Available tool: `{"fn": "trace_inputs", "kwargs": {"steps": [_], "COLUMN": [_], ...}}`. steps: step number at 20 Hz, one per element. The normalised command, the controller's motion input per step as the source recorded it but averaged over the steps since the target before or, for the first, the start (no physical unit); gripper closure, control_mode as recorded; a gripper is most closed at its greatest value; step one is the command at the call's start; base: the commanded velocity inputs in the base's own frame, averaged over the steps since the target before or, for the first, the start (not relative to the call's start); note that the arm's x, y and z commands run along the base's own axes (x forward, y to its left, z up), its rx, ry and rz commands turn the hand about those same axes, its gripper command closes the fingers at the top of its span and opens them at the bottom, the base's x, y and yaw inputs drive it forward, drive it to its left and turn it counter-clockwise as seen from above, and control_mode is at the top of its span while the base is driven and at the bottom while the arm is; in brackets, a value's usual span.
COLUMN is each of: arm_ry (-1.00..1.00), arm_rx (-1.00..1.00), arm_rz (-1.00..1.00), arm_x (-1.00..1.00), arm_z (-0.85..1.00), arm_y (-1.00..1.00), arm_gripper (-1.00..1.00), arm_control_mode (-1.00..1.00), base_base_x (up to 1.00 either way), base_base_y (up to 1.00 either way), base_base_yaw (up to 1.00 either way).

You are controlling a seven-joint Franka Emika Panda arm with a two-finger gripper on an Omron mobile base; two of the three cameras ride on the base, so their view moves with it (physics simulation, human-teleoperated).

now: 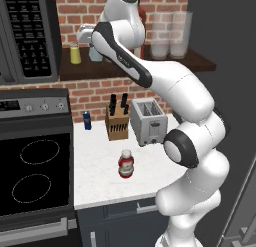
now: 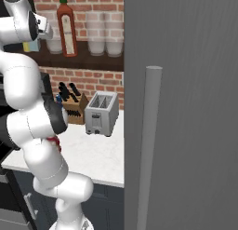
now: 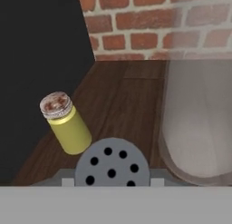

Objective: Put the shaker and condiment bottle from the counter next to their counterparts in the cabinet.

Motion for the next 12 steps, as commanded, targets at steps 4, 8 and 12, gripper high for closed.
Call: {"fn": "trace_inputs", "kwargs": {"steps": [4,8,12], "arm_ry": [0.00,0.00,0.02], "arm_rx": [0.00,0.00,0.00], "arm_rz": [-0.03,-0.03,-0.02], "arm_x": [0.11,0.12,0.06], "arm_z": [0.00,0.00,-0.13], "arm_y": [0.01,0.00,0.00], "arm_gripper": [1.00,1.00,1.00], "arm_control_mode": [-1.00,-1.00,-1.00], "base_base_x": [0.00,0.00,0.00], "base_base_y": [0.00,0.00,0.00], "base_base_yaw": [0.00,0.00,0.00]}}
